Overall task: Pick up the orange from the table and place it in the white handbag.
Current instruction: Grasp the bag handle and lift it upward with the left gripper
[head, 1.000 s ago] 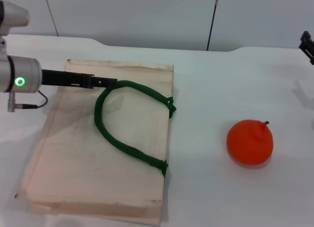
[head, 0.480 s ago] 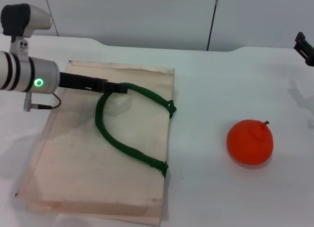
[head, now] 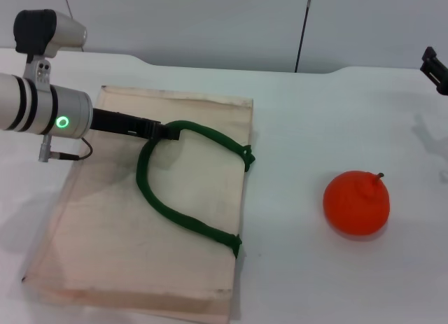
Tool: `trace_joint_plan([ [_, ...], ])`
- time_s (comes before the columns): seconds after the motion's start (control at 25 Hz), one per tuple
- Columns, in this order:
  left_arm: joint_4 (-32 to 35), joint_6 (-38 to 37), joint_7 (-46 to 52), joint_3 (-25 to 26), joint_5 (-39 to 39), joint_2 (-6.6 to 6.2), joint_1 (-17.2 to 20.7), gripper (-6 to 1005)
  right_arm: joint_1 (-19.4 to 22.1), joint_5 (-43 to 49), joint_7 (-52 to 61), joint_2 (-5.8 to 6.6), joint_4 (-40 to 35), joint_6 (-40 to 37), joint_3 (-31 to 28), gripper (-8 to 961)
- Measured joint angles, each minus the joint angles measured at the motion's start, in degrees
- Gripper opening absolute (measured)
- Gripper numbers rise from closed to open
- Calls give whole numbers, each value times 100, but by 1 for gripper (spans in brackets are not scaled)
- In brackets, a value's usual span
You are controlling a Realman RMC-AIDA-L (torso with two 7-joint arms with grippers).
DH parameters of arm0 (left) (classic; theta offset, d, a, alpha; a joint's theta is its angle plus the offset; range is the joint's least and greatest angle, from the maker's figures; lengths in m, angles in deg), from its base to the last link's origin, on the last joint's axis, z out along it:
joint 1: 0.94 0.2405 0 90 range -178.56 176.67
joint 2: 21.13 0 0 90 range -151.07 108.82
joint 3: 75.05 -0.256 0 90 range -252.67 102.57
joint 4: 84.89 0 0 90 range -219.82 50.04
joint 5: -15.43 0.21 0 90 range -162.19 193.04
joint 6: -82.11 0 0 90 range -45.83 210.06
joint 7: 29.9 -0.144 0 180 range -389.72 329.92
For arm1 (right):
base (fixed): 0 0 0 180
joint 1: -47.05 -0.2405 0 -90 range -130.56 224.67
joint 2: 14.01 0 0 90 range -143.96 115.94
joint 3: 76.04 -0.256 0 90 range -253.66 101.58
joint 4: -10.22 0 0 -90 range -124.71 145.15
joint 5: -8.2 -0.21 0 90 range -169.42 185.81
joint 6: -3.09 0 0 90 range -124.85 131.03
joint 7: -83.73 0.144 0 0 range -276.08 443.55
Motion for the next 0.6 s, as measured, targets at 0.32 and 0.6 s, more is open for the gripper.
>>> trace_joint_plan([
  [0.32,-31,-424,-184,0,-450,-28,-3,218,24,-72,36,0,5,-6,-53,885],
  [0.6,-126,-1954,-973,0,-1891,-280,130,144,53,-96,293,5,-32,-135,-114,884],
])
